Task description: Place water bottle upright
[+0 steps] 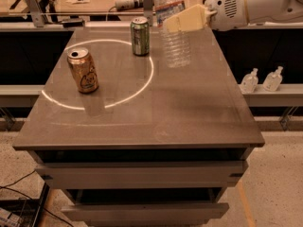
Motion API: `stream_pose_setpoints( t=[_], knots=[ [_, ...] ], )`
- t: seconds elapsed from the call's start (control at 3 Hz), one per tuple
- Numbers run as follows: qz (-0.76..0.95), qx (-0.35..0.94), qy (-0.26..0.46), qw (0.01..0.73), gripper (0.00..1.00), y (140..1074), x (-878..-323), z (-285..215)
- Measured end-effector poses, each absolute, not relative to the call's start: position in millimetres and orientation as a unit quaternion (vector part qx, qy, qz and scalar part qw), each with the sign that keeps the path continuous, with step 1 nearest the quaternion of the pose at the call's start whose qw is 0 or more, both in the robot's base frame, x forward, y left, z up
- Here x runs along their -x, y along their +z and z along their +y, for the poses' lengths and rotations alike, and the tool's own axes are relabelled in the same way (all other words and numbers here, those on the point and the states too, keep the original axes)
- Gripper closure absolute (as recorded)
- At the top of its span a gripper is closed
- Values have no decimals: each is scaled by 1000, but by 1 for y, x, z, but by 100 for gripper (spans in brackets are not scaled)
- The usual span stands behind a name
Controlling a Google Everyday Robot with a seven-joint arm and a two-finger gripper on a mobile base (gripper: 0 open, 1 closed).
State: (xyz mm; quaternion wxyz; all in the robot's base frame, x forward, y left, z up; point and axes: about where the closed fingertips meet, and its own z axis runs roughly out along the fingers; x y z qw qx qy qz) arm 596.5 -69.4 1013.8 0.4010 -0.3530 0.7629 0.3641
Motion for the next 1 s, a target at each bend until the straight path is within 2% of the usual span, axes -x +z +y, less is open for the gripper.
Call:
stream_pose_setpoints(
  t=[1.0],
  knots=[
    [699, 343, 373, 504, 100, 989, -582, -69]
  ],
)
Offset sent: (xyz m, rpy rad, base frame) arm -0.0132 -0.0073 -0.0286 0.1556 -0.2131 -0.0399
